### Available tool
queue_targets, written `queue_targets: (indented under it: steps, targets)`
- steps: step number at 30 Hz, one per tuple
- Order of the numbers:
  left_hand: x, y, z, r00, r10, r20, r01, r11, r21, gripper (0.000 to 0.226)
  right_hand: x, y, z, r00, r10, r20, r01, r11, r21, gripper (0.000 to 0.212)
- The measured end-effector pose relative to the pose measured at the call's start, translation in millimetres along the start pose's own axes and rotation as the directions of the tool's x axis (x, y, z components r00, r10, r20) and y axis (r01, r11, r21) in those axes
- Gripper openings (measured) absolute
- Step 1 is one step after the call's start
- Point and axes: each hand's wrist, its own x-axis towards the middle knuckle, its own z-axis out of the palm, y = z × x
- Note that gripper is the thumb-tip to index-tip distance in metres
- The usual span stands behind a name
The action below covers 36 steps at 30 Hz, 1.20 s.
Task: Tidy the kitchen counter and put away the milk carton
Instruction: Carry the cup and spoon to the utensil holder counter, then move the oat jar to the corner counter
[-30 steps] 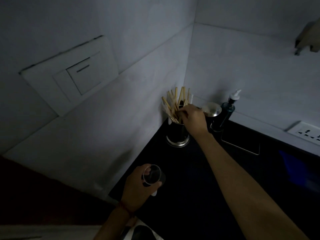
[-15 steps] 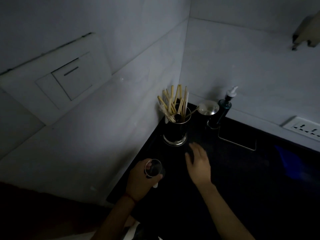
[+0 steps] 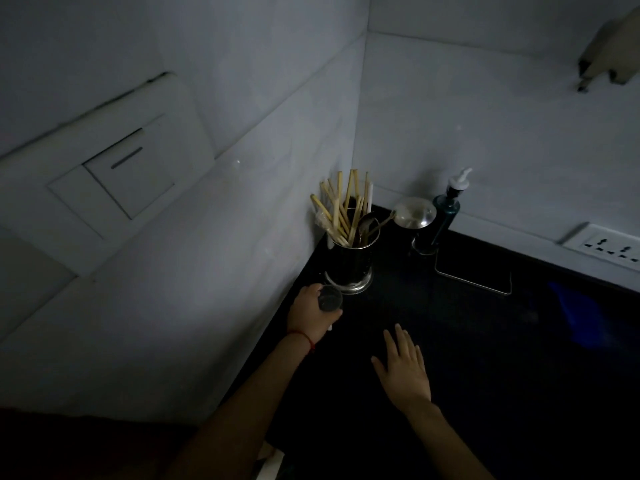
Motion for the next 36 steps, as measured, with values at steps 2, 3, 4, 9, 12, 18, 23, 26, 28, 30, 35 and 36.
queue_targets:
  steps: [2, 3, 4, 9, 12, 18, 23, 26, 28, 30, 35, 36]
  targets:
    - [5, 1, 3, 1.0, 0.004, -0.001, -0.004, 1.0, 0.001, 0.042, 1, 0, 0, 1.0, 0.006, 0.004, -0.006, 1.0, 0.006, 0.062]
    - [7, 1, 4, 1.0, 0.003, 0.001, -0.003, 1.0, 0.0, 0.043, 0, 0, 0, 1.0, 0.005, 0.003, -0.005, 1.0, 0.007, 0.062]
    - [8, 0, 6, 1.0, 0.0, 0.005, 0.0, 1.0, 0.001, 0.045, 0, 0, 0, 1.0, 0.005, 0.002, -0.005, 1.0, 0.007, 0.062]
    - [5, -11, 20, 0.998, -0.026, 0.06, 0.026, 1.0, -0.008, 0.061, 1, 9, 3, 1.0, 0.006, 0.007, -0.006, 1.0, 0.021, 0.062]
    - [4, -17, 19, 0.998, -0.031, 0.054, 0.032, 0.999, -0.034, 0.062, 1, 6, 3, 1.0, 0.008, -0.02, -0.007, 0.999, 0.034, 0.063]
    - [-2, -20, 11, 0.999, 0.042, 0.005, -0.042, 0.999, 0.026, 0.074, -4, -5, -5, 0.998, 0.044, -0.037, -0.04, 0.993, 0.107, 0.058]
    - [-28, -15, 18, 0.933, 0.354, -0.065, -0.327, 0.909, 0.259, 0.055, -42, 6, -11, 0.979, 0.156, -0.133, -0.126, 0.969, 0.211, 0.053]
    - [-50, -4, 34, 0.884, 0.462, 0.063, -0.46, 0.84, 0.287, 0.048, -74, 28, -12, 0.946, 0.271, -0.177, -0.217, 0.936, 0.276, 0.053]
    - [-64, 3, 50, 0.843, 0.507, 0.179, -0.538, 0.8, 0.268, 0.05, -100, 48, -12, 0.913, 0.357, -0.199, -0.283, 0.903, 0.324, 0.052]
    - [-79, 12, 67, 0.805, 0.504, 0.312, -0.58, 0.777, 0.242, 0.045, -129, 69, -10, 0.866, 0.447, -0.222, -0.352, 0.862, 0.365, 0.052]
    - [-128, 37, 112, 0.684, 0.5, 0.531, -0.675, 0.711, 0.2, 0.043, -221, 122, 5, 0.663, 0.686, -0.298, -0.514, 0.708, 0.485, 0.049]
    - [-142, 42, 122, 0.654, 0.51, 0.559, -0.698, 0.691, 0.187, 0.042, -243, 132, 10, 0.614, 0.726, -0.31, -0.534, 0.671, 0.514, 0.048]
